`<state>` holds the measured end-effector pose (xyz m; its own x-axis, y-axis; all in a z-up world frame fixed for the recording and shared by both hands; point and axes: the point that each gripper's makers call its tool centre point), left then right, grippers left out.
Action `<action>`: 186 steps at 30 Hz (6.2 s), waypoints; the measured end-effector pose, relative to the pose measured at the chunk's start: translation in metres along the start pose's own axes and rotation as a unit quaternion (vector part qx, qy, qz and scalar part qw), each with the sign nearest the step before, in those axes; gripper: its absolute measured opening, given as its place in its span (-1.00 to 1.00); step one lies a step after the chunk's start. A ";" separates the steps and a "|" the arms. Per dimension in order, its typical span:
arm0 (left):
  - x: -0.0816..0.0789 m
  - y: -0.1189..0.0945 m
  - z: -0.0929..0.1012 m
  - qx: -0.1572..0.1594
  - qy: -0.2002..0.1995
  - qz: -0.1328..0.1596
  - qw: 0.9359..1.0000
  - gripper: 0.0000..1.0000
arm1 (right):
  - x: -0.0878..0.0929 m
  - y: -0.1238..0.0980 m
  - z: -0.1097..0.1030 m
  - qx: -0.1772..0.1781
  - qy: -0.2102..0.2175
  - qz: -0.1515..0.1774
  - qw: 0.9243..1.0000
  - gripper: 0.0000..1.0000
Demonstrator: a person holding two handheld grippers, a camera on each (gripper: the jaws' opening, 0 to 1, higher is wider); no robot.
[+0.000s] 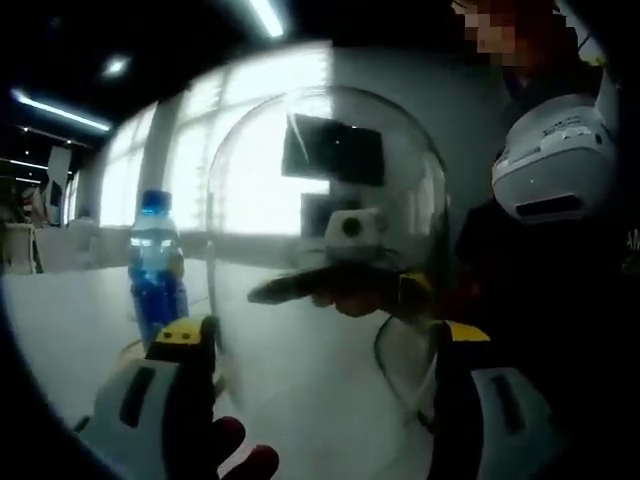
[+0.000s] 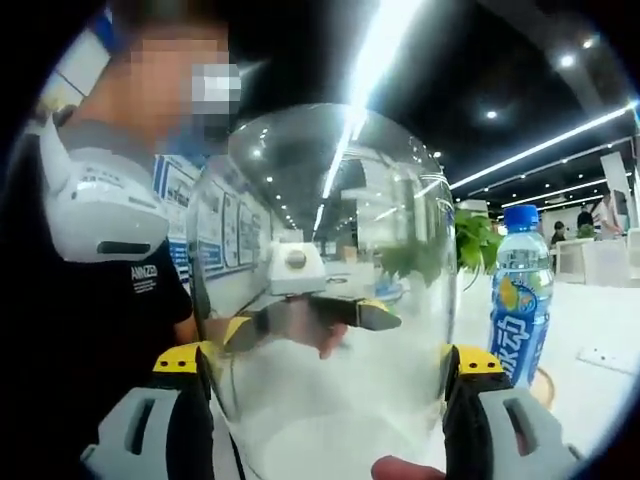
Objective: Open the cover put in the Mizone put the cover back on
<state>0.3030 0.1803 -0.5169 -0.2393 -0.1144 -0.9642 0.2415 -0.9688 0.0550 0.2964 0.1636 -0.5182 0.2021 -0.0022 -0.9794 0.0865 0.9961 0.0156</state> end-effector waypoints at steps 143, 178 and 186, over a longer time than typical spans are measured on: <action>-0.005 0.015 -0.011 -0.050 0.027 0.044 0.997 0.68 | 0.003 0.000 0.013 0.045 -0.006 0.022 0.999 0.80; -0.005 0.015 -0.010 -0.057 0.030 0.041 0.997 0.69 | 0.001 0.002 0.013 0.041 -0.005 0.023 0.999 0.80; -0.005 0.016 -0.010 -0.060 0.024 0.032 0.997 0.70 | 0.001 0.004 0.014 0.036 -0.003 0.012 0.999 0.80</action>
<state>0.3180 0.1674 -0.5137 -0.1754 -0.1612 -0.9712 0.3671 -0.9261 0.0874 0.3107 0.1662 -0.5165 0.2110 0.0204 -0.9773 0.1506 0.9872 0.0532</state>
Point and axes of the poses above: the point that each gripper's makers call its tool centre point, and the gripper's own axes: y roughly forward along the fingers, z roughly to its right, x roughly out of its underside, and after that the axes turned 14 degrees about -y, right-handed
